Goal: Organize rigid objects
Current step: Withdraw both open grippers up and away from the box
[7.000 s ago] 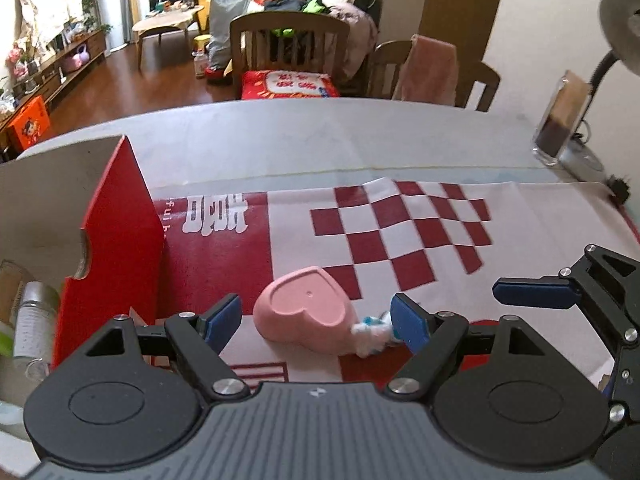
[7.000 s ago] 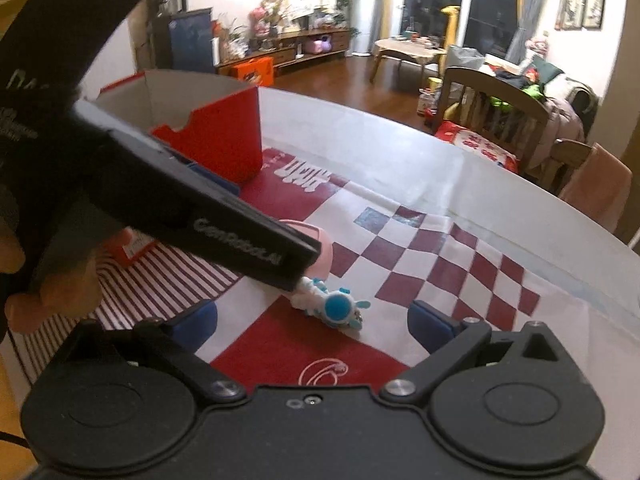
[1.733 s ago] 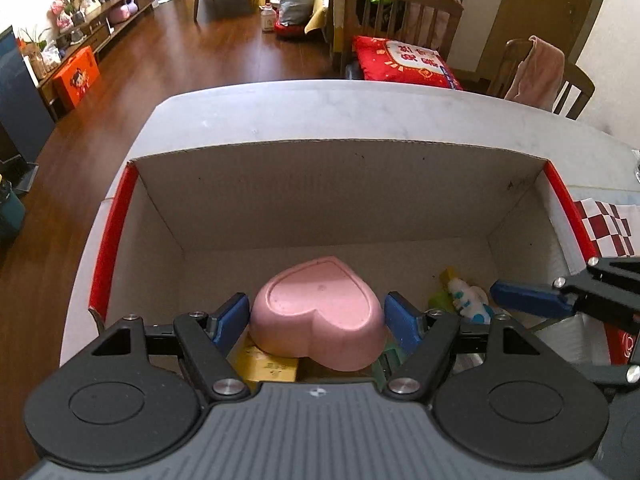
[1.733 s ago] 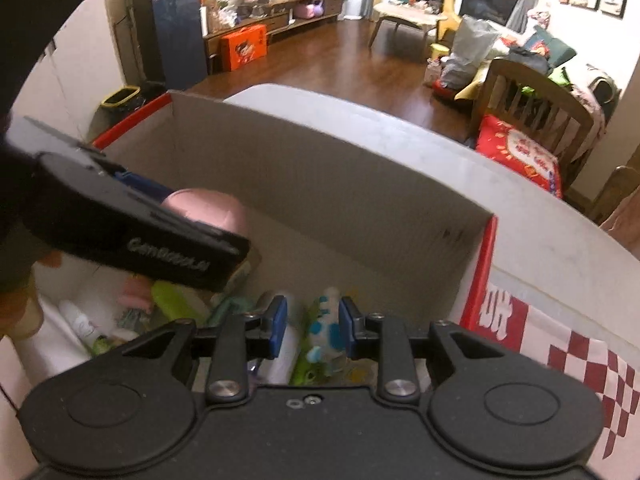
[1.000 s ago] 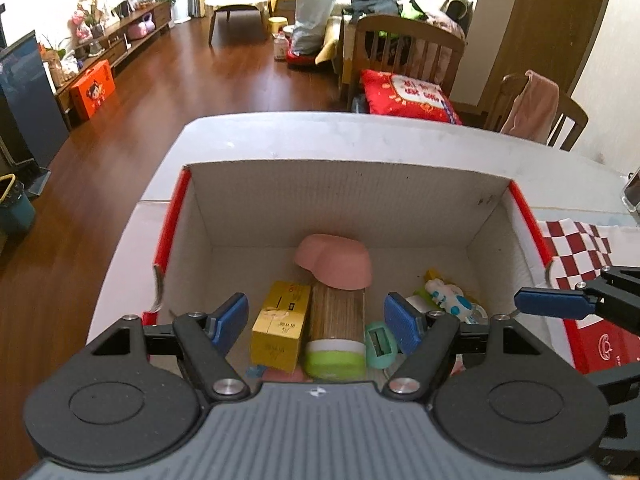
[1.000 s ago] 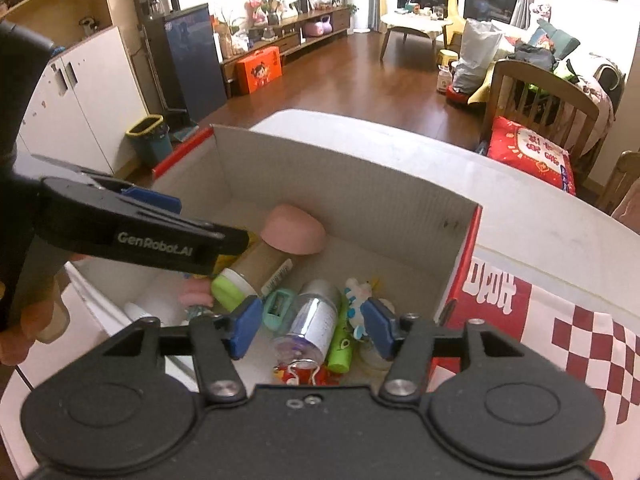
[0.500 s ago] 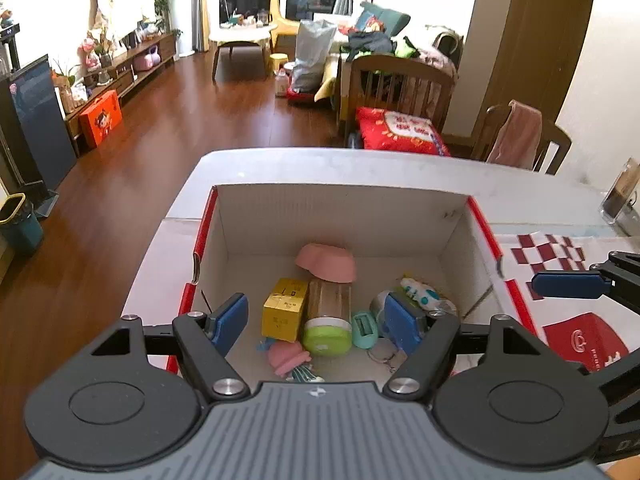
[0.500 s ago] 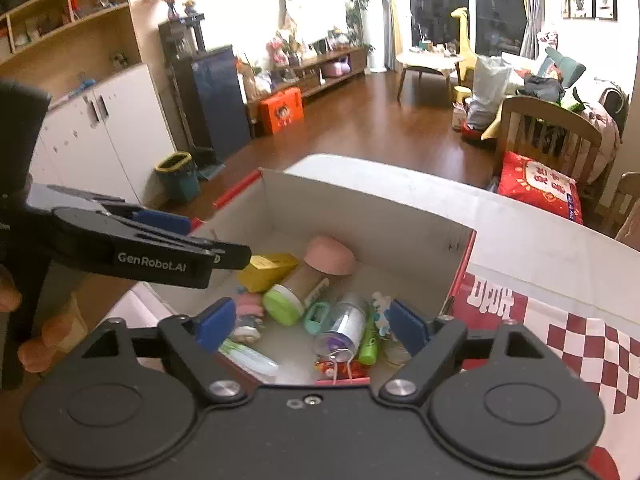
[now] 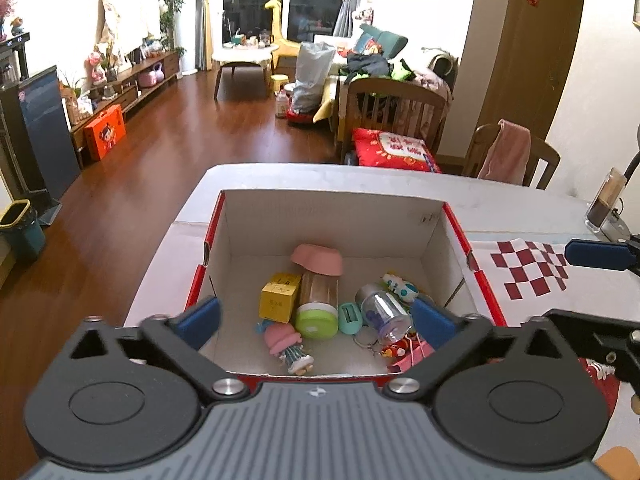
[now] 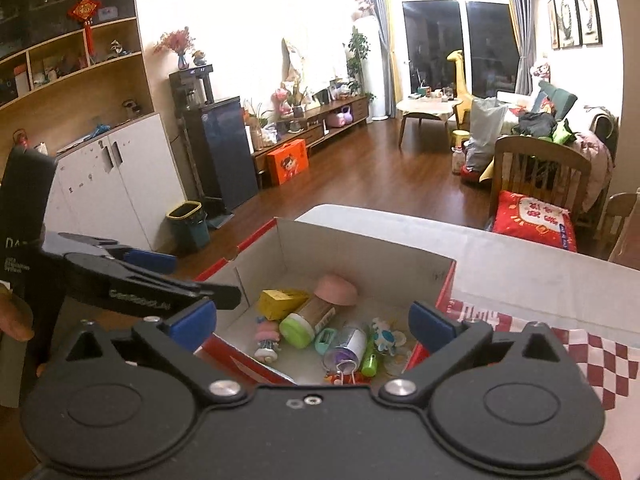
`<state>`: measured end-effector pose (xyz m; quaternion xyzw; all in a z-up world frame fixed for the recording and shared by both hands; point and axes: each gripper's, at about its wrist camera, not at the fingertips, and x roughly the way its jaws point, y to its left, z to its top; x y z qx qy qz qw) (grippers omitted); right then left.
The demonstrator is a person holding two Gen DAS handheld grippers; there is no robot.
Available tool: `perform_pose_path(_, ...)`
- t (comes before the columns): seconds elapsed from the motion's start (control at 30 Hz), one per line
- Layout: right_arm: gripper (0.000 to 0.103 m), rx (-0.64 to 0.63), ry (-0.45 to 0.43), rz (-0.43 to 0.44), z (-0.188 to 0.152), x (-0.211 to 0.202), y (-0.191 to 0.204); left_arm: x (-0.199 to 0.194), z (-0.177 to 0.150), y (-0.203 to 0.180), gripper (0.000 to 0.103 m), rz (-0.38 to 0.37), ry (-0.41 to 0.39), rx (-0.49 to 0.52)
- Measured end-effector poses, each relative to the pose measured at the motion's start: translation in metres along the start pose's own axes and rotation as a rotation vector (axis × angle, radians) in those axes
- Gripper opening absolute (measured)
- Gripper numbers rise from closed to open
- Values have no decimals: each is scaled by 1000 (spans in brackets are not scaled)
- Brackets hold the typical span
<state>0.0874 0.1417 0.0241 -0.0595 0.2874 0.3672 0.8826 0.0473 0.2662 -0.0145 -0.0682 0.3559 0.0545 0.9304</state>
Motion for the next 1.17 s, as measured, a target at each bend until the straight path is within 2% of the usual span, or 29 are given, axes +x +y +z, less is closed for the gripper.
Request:
perform_pose_path(0.57, 103, 53, -50, 0, -12, -28, -1, -41, -18, -17, 103, 19, -49, 32)
perform_pose_path(0.7, 103, 38, -54, 1, -15, -32, 3, -48, -19, -23, 103, 54, -62, 49)
perform_pose_path(1.17, 103, 48, -59, -11, -21, -38, 5, -44, -20, -27, 103, 18, -41, 33)
